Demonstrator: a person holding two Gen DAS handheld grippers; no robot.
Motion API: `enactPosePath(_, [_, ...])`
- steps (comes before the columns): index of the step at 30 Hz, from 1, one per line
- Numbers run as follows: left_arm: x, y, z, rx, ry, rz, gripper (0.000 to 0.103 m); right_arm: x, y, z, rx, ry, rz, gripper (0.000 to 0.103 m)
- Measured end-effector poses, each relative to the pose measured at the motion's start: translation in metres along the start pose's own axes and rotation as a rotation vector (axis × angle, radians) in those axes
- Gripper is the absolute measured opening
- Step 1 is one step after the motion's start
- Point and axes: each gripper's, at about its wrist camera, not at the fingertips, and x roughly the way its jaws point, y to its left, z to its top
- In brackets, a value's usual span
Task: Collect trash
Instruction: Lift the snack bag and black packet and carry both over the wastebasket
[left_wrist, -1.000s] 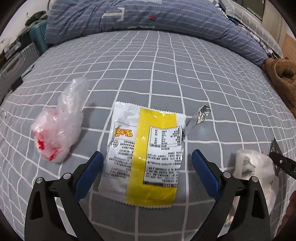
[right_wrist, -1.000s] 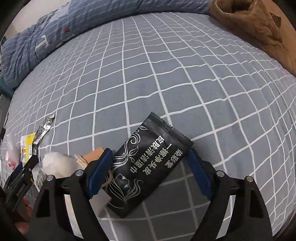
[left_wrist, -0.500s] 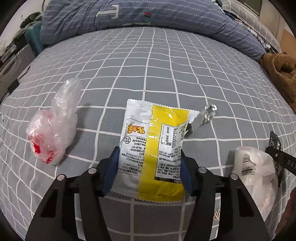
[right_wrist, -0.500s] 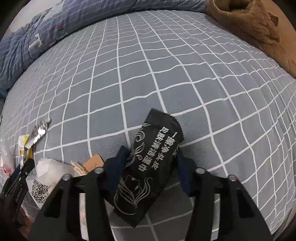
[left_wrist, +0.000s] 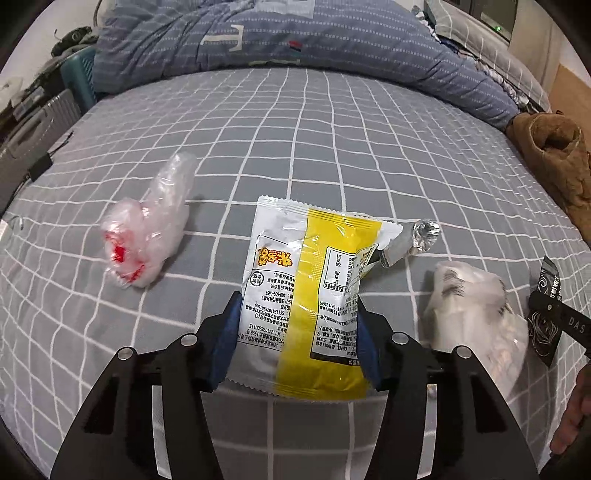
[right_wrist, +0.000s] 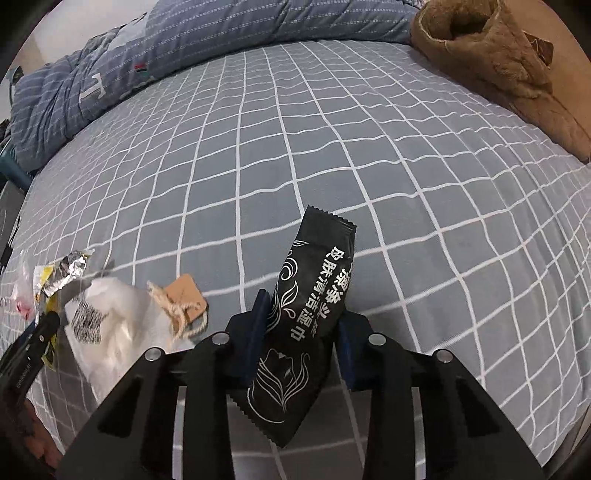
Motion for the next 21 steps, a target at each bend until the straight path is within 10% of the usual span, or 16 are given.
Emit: enactPosePath(21, [-0.103, 0.003, -0.044, -0.027, -0.014, -0.04, 0.054, -0.115, -0.006, -0.053, -0.051, -0.072, 0.06, 0.032])
